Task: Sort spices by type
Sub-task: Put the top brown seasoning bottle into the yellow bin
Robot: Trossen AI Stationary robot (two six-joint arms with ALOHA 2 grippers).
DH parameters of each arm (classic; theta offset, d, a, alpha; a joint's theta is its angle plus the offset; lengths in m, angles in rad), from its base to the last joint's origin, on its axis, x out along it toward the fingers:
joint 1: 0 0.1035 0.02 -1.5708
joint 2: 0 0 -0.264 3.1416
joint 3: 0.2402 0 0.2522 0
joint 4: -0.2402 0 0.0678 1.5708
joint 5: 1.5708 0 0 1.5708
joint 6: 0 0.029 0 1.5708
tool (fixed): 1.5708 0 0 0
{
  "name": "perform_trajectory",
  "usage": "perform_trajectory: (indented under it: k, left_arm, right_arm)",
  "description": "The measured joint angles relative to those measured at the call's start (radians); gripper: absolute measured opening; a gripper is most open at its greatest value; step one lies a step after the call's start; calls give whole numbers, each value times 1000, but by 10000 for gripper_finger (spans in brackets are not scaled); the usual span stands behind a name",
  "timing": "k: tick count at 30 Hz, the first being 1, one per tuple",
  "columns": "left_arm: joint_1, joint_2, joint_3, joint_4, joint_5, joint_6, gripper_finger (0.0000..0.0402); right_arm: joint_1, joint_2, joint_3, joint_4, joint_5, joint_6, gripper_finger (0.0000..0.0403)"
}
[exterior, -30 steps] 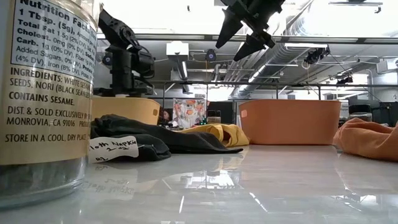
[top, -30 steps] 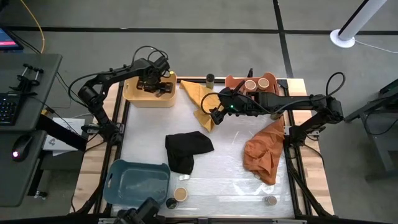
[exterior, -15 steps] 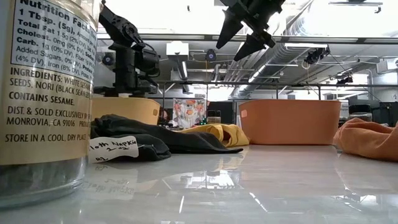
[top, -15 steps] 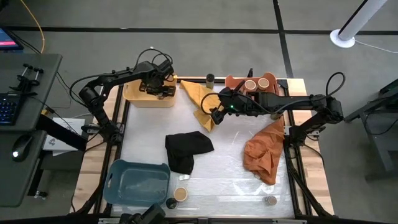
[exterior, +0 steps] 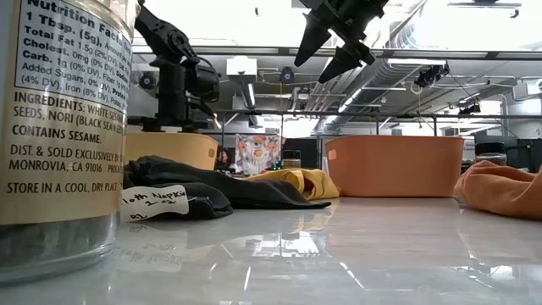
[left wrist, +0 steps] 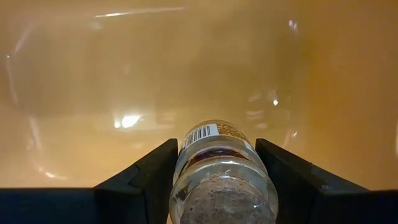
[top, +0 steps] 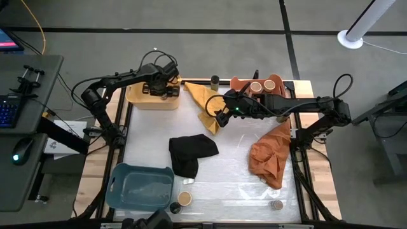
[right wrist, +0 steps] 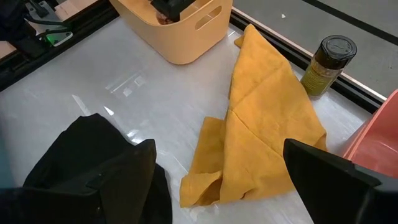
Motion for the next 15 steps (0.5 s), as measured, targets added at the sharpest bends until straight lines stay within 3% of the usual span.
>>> perform_trajectory:
  k: [10,15]
  left_arm:
    - [46,0,-5,-46,-9,-8,199]
    - [62,0,-80,-29,19,2,199]
  right_arm:
    - [0,0,0,-4,0,11,348]
    - [0,0,0,-4,2,11,348]
